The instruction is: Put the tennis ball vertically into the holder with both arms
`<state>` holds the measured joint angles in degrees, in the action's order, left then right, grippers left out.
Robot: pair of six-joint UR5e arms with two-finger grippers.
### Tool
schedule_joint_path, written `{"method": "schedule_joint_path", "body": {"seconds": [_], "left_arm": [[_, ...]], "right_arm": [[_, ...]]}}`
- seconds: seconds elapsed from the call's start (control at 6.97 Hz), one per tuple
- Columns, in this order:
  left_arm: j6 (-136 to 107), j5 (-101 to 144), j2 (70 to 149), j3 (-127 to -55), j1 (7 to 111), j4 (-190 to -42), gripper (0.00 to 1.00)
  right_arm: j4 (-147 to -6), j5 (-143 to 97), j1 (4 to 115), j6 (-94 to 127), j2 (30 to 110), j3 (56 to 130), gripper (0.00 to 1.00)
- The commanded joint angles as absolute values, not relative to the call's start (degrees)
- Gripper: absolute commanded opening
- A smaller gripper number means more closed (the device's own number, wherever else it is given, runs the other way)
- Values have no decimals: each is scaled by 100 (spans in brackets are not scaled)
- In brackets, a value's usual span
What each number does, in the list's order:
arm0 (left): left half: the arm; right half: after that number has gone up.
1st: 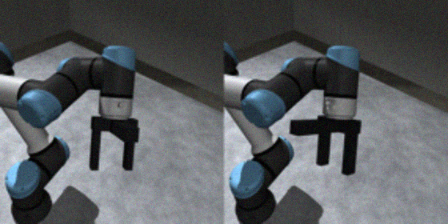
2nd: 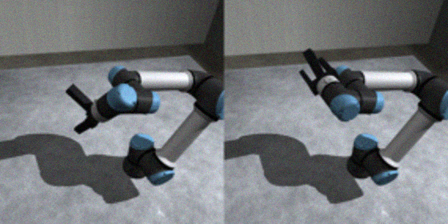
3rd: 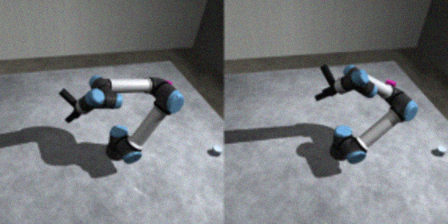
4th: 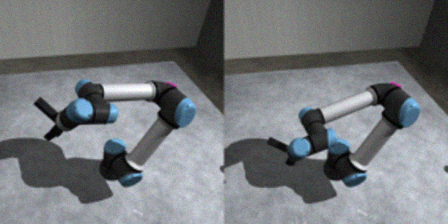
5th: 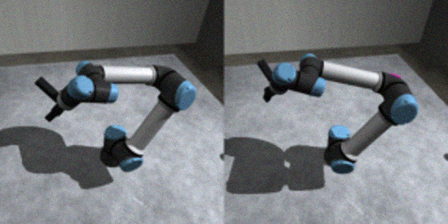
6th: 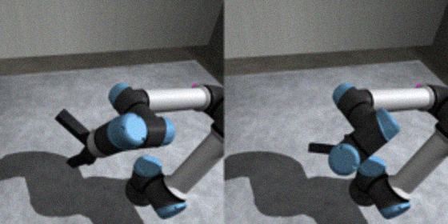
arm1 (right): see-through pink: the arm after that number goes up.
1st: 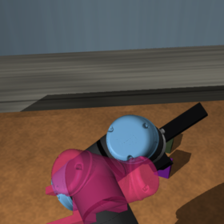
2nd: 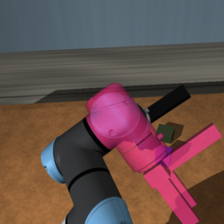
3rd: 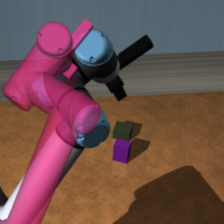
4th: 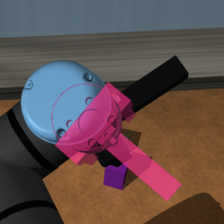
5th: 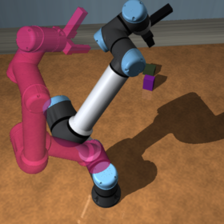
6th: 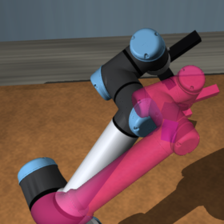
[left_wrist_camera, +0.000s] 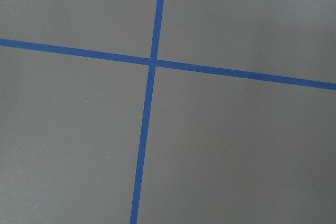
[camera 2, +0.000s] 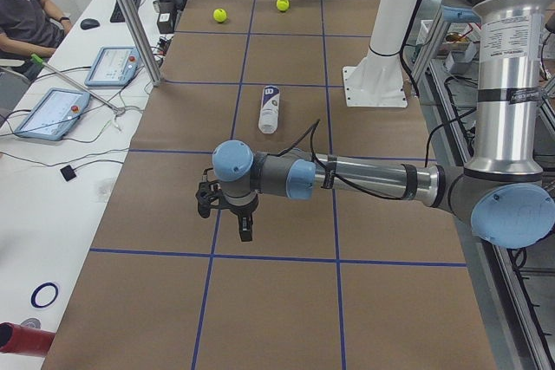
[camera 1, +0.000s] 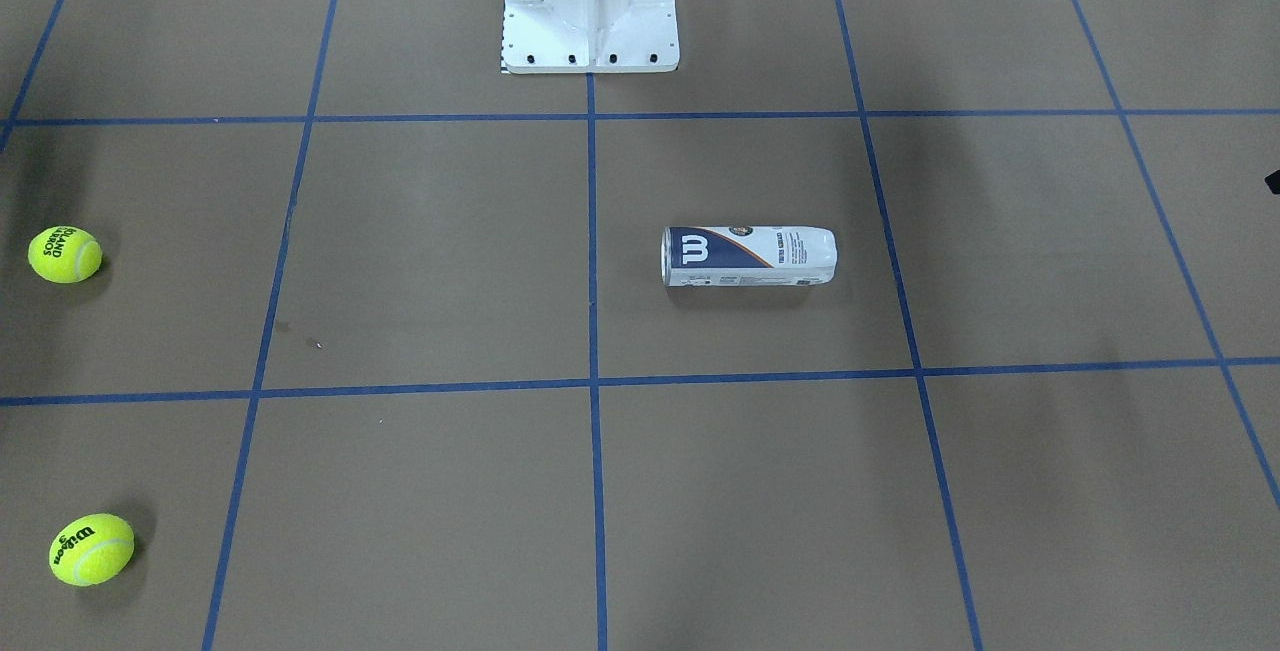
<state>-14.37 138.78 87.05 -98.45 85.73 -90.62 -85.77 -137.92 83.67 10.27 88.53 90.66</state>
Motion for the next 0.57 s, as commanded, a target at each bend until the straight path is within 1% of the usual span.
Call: {"method": "schedule_joint_path", "body": {"seconds": [0.0, 0.43], "left_arm": [[-1406, 13887, 8623, -9931, 8578, -9149, 99], [-1485, 13922, 8640, -10046, 8569, -9149, 99]], "right_arm": [[-8578, -13451, 8358, 1028, 8807, 9088, 99], [-8587, -13395, 8358, 1037, 8728, 9088, 99]]}}
